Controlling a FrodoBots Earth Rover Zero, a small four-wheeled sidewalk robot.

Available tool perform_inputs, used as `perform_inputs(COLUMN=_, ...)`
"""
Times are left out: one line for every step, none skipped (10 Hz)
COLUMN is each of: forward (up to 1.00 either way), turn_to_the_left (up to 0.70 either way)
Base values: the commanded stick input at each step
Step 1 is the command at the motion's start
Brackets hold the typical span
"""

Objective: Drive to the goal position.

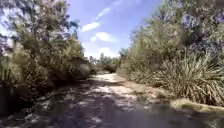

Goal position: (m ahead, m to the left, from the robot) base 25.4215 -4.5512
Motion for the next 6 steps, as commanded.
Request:
perform_inputs(forward=0.70, turn_to_the_left=0.00)
perform_inputs(forward=0.70, turn_to_the_left=0.00)
perform_inputs(forward=0.70, turn_to_the_left=0.00)
perform_inputs(forward=0.70, turn_to_the_left=0.00)
perform_inputs(forward=0.70, turn_to_the_left=0.27)
perform_inputs(forward=0.70, turn_to_the_left=0.27)
